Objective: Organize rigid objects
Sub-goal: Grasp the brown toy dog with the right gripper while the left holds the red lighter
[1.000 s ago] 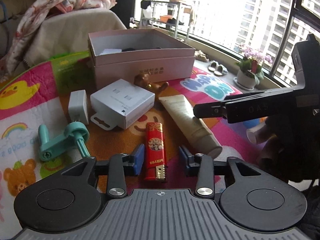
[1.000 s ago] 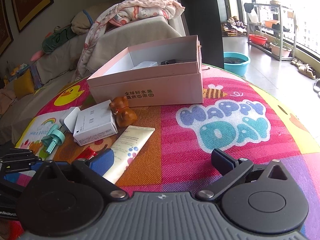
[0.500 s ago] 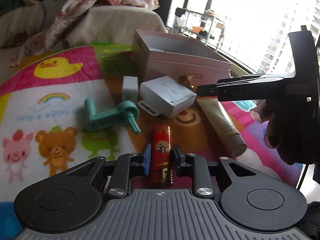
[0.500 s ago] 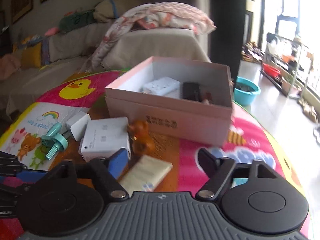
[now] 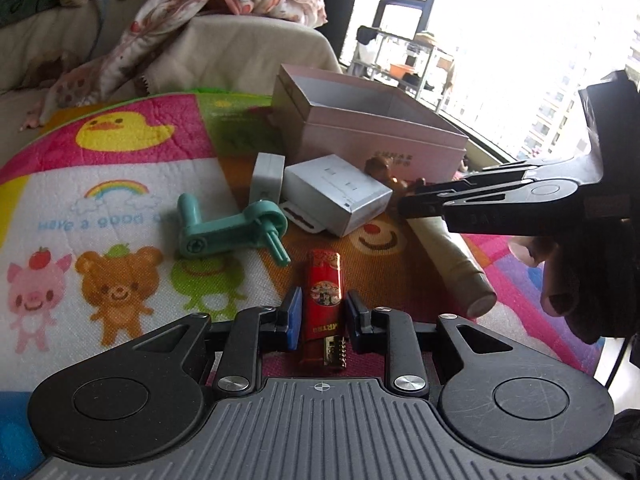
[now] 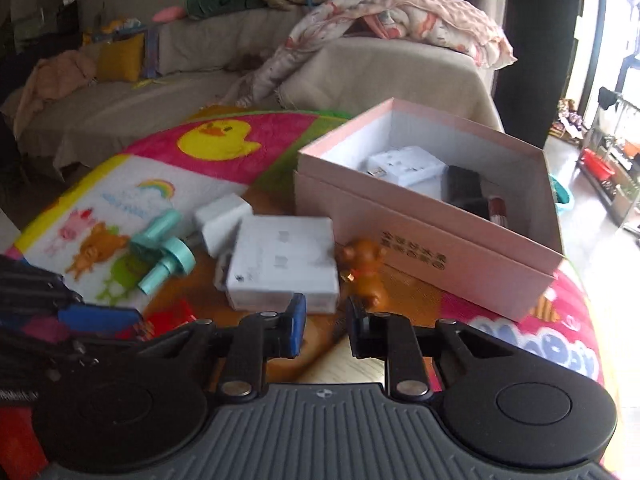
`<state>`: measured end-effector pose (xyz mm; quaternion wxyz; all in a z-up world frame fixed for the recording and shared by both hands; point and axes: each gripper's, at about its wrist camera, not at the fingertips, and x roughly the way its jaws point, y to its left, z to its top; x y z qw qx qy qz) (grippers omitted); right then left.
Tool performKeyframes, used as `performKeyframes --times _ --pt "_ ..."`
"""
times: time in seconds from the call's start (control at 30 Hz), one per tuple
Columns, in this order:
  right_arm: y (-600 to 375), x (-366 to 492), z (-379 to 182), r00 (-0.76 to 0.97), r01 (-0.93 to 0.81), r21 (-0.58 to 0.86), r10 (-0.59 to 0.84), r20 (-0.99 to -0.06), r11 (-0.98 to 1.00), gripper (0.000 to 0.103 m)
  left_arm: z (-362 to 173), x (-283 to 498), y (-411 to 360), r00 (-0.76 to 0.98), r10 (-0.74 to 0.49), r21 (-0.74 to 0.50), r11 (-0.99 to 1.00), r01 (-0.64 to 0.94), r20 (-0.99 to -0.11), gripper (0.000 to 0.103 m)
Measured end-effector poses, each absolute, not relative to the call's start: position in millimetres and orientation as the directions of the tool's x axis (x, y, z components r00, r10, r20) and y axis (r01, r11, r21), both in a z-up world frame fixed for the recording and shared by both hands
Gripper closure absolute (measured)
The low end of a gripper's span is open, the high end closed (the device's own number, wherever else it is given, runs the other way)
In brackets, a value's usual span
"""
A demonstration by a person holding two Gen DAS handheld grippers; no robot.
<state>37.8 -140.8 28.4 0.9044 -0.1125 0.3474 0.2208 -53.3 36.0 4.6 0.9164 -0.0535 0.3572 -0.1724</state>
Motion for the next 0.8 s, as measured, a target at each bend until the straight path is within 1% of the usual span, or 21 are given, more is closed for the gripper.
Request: performKeyframes --times 0.13,0.2,0.23,0.27,0.3,0.37,0.43,0.53,0.63,0.7,0.73,0.8 --pt "-153.6 51.6 19.6 0.737 -0.318 -0.177 0.125 -0.664 0.931 0.081 4.4 -54.9 33.4 0.692 -0.342 -0.206 0.939 0.274 -0.636 0.076" --pt "-162.3 60.6 19.1 0.738 -0.253 -0.164 0.081 -0.669 0.954 0.077 4.2 -55.9 32.3 0.696 -0.337 -0.198 0.941 0.274 -0.635 0.076" --pt "-166.3 62.3 21.0 0.732 -0.246 -0.129 0.097 -0.674 0.961 0.073 4.0 -56.3 31.8 0.698 -0.335 -0.195 0.942 0.275 -0.633 0.076" --pt "-168.9 61.7 23.9 0.727 -0.254 -0.09 0.129 -0.674 0.963 0.065 3.5 -56.7 31.2 0.701 -0.333 -0.191 0.942 0.276 -0.631 0.076" --pt "-169.2 59.9 26.5 0.728 -0.263 -0.062 0.156 -0.668 0.963 0.061 3.1 -57.8 30.5 0.704 -0.331 -0.187 0.943 0.276 -0.629 0.076" --pt "-165.9 54.2 30.9 0.734 -0.292 -0.031 0.203 -0.647 0.956 0.042 2.8 -59.3 28.4 0.709 -0.324 -0.175 0.945 0.277 -0.626 0.076" --pt "-157.9 51.8 32.7 0.737 -0.323 -0.041 0.224 -0.637 0.946 0.036 3.0 -60.6 26.2 0.713 -0.316 -0.161 0.947 0.278 -0.626 0.076" --pt "-148.6 58.3 28.6 0.756 -0.297 -0.125 0.153 -0.636 0.947 0.036 3.1 -62.3 25.2 0.716 -0.312 -0.154 0.948 0.278 -0.625 0.076" --pt "-151.7 70.3 23.8 0.781 -0.189 -0.202 0.022 -0.624 0.961 0.036 3.1 -62.8 25.8 0.717 -0.314 -0.158 0.948 0.277 -0.623 0.076" --pt "-156.2 71.0 22.8 0.794 -0.147 -0.238 -0.029 -0.608 0.96 0.036 2.9 -63.2 26.0 0.717 -0.316 -0.162 0.947 0.277 -0.621 0.076" --pt "-158.9 69.2 24.3 0.795 -0.145 -0.227 -0.023 -0.606 0.963 0.036 2.8 -62.9 26.4 0.718 -0.317 -0.164 0.947 0.277 -0.62 0.076" --pt "-165.1 62.6 30.1 0.787 -0.171 -0.157 0.039 -0.616 0.973 0.036 2.6 -62.6 26.6 0.718 -0.317 -0.164 0.947 0.276 -0.619 0.076"
